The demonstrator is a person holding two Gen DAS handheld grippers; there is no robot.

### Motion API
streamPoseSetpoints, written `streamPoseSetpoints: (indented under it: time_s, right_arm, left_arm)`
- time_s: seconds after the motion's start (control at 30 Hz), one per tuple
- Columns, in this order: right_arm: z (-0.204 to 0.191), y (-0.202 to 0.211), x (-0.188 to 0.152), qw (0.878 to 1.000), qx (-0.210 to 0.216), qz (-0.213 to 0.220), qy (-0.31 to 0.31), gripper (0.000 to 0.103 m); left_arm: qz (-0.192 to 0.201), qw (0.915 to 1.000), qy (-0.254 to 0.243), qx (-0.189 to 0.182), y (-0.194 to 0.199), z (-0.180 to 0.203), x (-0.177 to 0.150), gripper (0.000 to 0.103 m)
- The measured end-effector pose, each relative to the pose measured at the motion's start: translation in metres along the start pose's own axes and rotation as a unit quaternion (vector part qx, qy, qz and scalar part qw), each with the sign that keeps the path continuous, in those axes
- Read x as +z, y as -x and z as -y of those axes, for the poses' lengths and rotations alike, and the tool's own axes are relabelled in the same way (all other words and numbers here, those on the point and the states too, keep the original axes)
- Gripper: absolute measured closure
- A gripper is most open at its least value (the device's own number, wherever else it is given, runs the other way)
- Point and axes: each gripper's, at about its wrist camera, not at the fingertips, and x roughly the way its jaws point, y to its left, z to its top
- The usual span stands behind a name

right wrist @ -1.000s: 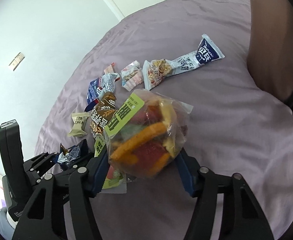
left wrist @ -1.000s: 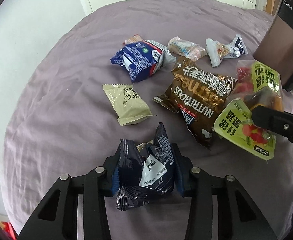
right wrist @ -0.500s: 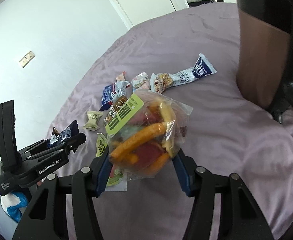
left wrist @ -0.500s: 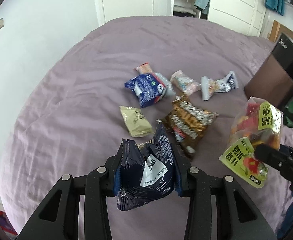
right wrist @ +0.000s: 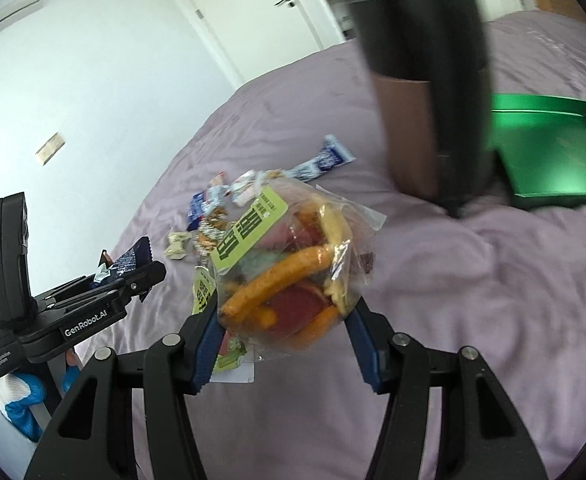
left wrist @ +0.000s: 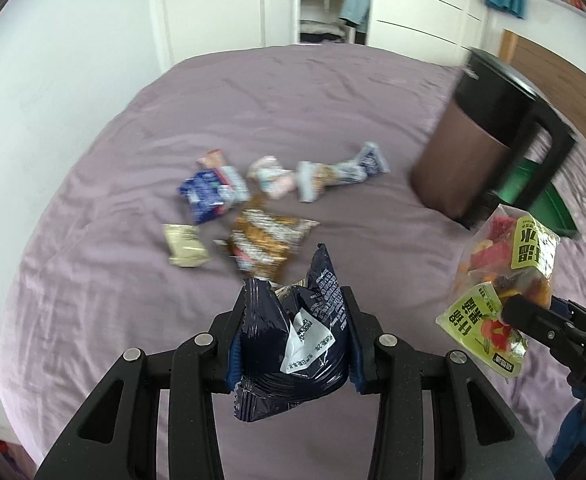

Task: Organize snacks
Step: 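Carry both bags over the green tray with both grippers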

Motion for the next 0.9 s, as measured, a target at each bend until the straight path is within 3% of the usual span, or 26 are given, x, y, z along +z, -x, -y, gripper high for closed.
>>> streamPoseSetpoints:
  time_s: [0.3,0.57,0.77,0.9]
  right_arm:
    - [0.078,0.070,-0.011,0.994,-0.065,0.055,-0.064,0.080]
    - [0.154,0.124,-0.002,0.979,-0.124,0.113,-0.116,0.080]
    - [0.211,0.140,0.011,0.967,-0.154,0.139,-0.148,0.080]
    - [0.244,0.140,0.031,0.962,-0.168,0.152,-0.152,0.080]
  left_arm:
    - [-0.004,0.9954,-0.071,-0.064,0.007,0.103,0.013,0.068]
    - [0.002,0.9809,-0.148,-0.126,0.010,0.212,0.031,0.068]
    - [0.007,0.9688,-0.191,-0.157,-0.001,0.287,0.052,0.068]
    - [0.015,0.9671,-0.197,-0.161,-0.021,0.321,0.081,0.068]
